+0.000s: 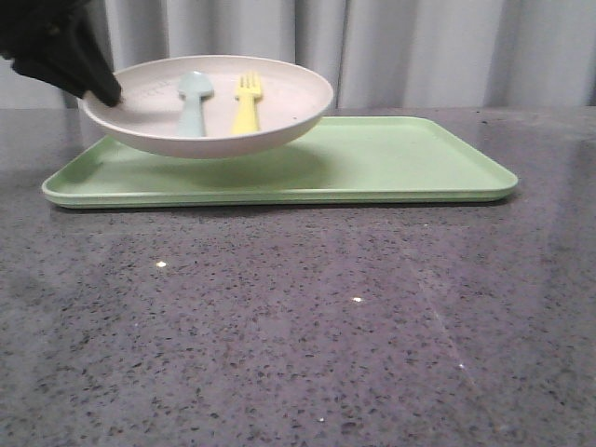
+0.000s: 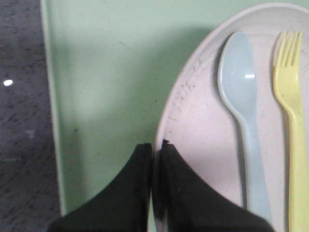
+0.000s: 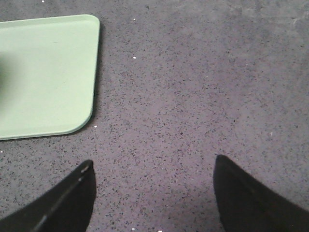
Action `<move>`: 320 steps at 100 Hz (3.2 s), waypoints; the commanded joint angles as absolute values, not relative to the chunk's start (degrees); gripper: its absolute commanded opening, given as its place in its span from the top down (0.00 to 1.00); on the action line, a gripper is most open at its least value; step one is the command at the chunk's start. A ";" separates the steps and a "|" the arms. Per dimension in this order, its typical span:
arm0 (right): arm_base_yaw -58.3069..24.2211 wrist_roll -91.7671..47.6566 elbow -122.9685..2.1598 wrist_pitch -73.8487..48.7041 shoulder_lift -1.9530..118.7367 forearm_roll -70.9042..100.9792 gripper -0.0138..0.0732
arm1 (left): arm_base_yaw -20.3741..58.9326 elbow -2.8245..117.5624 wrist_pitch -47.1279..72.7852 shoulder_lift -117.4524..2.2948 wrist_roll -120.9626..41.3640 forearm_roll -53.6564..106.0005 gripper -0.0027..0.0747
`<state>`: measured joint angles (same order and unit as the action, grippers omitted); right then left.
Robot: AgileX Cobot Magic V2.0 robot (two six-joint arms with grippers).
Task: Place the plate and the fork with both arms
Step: 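Lower the plate onto the tray and open the left gripper, then withdraw the left gripper and move the right gripper above the plate, then lower the right gripper and grasp the yellow fork on the plate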
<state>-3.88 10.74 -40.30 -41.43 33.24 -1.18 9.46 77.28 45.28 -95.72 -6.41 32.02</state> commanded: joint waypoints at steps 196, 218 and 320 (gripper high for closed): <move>-23.35 10.05 -70.35 -42.93 67.17 -0.44 0.24 | 13.40 51.31 34.62 -54.07 10.89 0.59 0.65; -27.35 10.05 -84.07 -49.42 81.81 -0.44 0.24 | 13.40 46.29 34.58 -47.34 10.89 0.59 0.65; -33.59 11.70 -118.51 -65.96 119.56 -0.37 0.24 | 13.40 45.38 34.91 -45.38 10.89 0.70 0.65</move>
<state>-33.66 11.49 -116.56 -67.05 123.01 0.00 13.08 44.02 38.52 -45.80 10.15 0.67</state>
